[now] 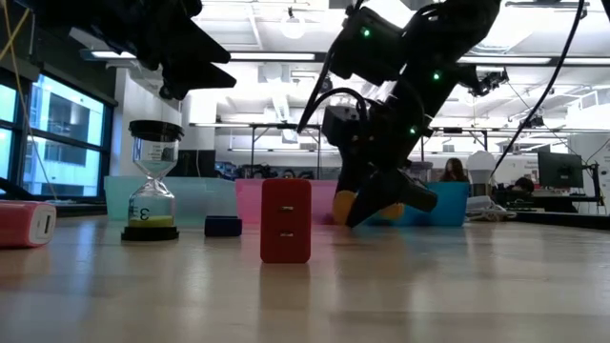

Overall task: Pick & Place Office items
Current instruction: Put the yellow hourglass into the blue bin

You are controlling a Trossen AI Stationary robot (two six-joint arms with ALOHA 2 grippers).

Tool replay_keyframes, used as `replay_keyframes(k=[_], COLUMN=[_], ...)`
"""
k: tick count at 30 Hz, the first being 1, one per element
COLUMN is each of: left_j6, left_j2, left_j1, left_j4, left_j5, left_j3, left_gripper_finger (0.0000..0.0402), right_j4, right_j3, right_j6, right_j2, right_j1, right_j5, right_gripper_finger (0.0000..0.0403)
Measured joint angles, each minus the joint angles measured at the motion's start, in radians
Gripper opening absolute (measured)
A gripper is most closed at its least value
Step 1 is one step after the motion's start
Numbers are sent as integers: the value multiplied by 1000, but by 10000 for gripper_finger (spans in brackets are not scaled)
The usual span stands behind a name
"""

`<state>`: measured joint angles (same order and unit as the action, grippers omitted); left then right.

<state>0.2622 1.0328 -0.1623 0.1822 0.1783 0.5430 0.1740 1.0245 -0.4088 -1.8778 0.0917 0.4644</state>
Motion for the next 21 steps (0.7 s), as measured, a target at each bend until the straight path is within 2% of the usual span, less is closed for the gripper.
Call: replay_keyframes(k=[6, 15, 21], left_j6=[0, 0, 0], left_j2=[0, 0, 0], left_j1=[0, 0, 0], left_j4=[-1, -2, -2], left_j5=[0, -4, -53], left_j3=[0, 0, 0], left_gripper_finger=[227, 227, 227], right_j4=[-34, 14, 31], right_j3=[21, 180, 241], right_j6=[-2, 38, 23], right_j2=[3, 8, 50], right_j1=[63, 160, 168], right_j5=[167, 574, 843], right_gripper_finger=[190, 184, 187])
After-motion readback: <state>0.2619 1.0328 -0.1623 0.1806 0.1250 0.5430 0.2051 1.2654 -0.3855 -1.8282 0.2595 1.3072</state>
